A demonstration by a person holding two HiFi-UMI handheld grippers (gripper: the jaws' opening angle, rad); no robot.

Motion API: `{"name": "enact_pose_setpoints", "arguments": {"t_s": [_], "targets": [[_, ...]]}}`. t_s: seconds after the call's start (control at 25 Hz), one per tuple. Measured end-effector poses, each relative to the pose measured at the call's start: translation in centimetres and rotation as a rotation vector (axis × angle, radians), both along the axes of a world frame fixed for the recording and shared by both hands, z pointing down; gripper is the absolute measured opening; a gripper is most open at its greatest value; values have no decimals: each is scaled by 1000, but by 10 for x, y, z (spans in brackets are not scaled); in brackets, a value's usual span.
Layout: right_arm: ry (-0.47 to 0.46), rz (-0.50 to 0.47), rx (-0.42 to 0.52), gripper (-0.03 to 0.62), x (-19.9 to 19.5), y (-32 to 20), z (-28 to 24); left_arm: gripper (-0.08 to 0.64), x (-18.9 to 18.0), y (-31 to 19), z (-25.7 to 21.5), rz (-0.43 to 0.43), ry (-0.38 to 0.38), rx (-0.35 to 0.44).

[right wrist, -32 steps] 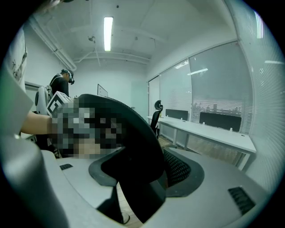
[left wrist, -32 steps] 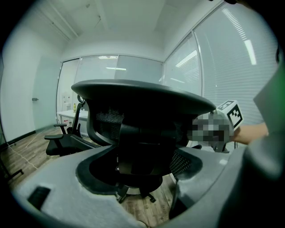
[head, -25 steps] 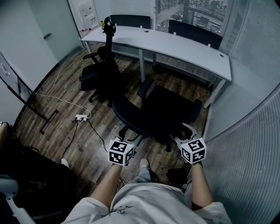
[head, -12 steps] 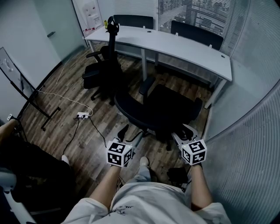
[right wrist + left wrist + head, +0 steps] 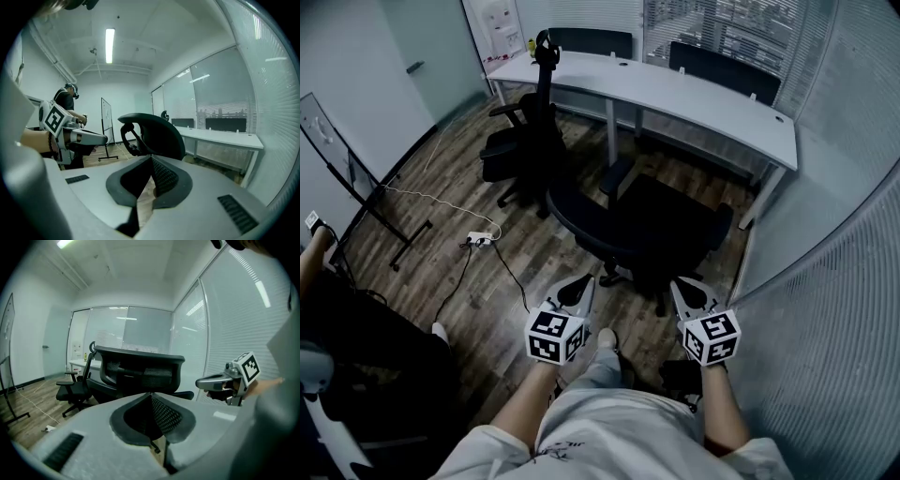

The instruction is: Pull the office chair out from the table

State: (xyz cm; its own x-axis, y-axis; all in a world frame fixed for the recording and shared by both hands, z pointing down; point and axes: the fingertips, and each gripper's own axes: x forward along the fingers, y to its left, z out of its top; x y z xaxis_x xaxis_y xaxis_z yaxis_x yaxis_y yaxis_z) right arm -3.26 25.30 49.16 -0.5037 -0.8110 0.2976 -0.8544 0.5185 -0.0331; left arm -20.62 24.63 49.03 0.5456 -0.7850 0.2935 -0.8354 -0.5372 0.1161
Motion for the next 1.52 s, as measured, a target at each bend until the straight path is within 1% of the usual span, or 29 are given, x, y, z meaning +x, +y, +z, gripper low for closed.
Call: {"name": "enact_pose_setpoints", "arguments": {"t_s": [0.2,0.4,0.64,0.84,1.04,1.32,1.52], "targets": [[-15,-47,-14,8,-25,23,1,11,11,18,1,33,-13,-12],[-21,-74,-29,8,-44,38,0,11,5,29,0,45,-23,-19],[-30,-54,-47,8,-58,44,-3,11,-9,35,-2,67,-23,-23],[-61,-26,-42,8,-73,41,-11,11,-24,35,-2,92,-38,-20],[-59,-33,-38,8,-89,41,-8,11,-33,40,6,104,-20,-27],[-60,-36,-46,8,-97,40,-7,11,-35,36,8,117,-9,-39],[-57,-42,-52,8,-99,43,-7,11,-28,31,6,134,0,-41]]}}
